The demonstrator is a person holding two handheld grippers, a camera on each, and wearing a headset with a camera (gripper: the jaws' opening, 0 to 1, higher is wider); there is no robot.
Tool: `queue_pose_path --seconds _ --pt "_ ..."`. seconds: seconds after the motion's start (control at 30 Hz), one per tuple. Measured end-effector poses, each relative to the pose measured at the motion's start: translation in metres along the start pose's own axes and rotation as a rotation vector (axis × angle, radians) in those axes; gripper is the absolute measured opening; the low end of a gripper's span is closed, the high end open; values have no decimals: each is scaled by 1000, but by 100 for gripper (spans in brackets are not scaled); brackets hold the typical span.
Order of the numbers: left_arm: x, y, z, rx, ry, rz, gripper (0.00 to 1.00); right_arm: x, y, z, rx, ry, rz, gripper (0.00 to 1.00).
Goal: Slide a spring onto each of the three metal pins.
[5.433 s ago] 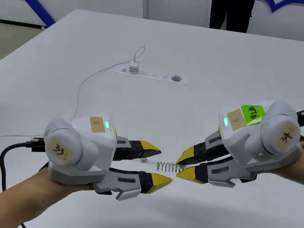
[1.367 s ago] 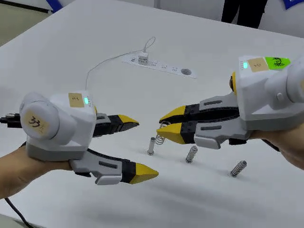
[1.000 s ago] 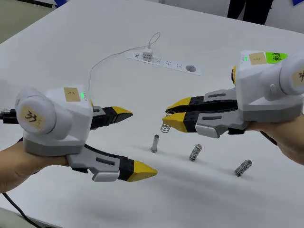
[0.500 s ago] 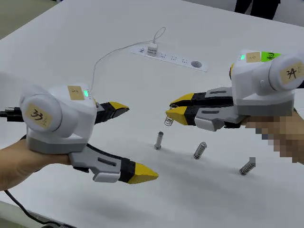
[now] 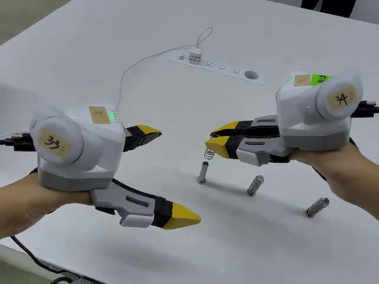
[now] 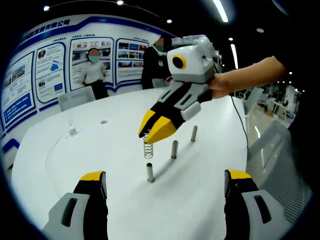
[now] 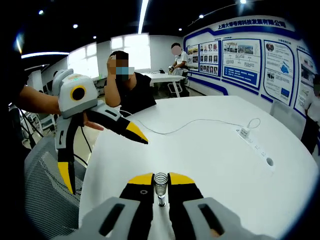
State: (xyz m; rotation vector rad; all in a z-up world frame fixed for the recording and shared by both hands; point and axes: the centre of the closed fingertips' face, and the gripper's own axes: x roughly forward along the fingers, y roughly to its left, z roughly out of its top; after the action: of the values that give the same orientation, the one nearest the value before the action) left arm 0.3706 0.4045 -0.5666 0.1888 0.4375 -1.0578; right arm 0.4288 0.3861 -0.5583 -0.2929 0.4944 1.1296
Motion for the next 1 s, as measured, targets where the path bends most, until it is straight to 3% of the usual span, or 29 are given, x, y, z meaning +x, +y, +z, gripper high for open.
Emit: queue_pose_path --seconds 0.53,1.0 --pt "4 -5 -5 -7 18 -14 100 13 -1 -22 43 48 -10 11" --pt "2 -1 -8 -21 21 -2 99 26 0 -39 23 86 -11 11"
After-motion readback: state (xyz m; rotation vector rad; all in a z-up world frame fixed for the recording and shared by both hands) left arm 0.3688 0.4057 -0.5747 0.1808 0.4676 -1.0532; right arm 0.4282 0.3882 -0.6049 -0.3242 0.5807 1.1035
